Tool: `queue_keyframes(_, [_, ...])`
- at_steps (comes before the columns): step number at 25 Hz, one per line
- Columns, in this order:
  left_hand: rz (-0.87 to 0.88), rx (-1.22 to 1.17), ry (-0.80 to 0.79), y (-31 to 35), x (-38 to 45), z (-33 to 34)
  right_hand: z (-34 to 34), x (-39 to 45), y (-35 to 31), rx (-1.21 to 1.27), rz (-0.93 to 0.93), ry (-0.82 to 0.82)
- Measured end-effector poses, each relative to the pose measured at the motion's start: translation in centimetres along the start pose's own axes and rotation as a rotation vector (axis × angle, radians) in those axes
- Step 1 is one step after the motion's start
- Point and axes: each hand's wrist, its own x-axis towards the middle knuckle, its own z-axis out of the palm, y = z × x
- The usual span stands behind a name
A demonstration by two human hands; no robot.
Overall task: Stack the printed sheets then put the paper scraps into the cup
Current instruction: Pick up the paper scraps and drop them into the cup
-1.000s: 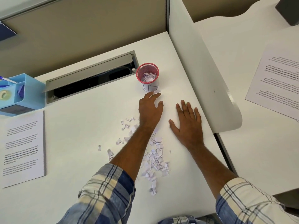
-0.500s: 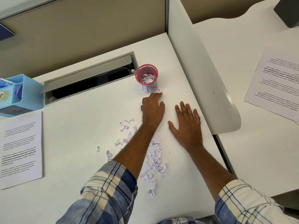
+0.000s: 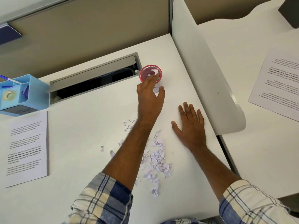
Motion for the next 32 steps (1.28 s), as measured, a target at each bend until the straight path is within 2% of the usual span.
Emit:
queue_keyframes(4, [-0.037, -0.077, -0.015, -0.9, 0.4, -1.3, 0.1, -0.1, 0.0, 0.007, -0.003, 0.01])
queue_keyframes(9, [-0.123, -0.104, 0.045, -6.0, -2.1, -5.3, 0.1, -0.2, 0.0, 0.008, -0.005, 0.034])
queue_keyframes(13, [-0.198, 0.035, -0.041, -11.5, -4.4, -8.7, 0.3, -0.2, 0.0, 0.006, -0.008, 0.048])
queue_keyframes(17, [-0.287, 0.114, -0.193, -14.0, -6.1, -9.8, 0.3, -0.2, -0.1, 0.004, -0.004, 0.042])
queue_keyframes(24, [-0.2, 0.31, -0.365, -12.3, -8.0, -8.6, 0.1, -0.1, -0.3, 0.001, 0.002, 0.03])
queue_keyframes(32, [-0.118, 0.275, -0.371, -12.5, -8.5, -7.9, 0.2, -0.2, -0.4, -0.013, 0.012, 0.031])
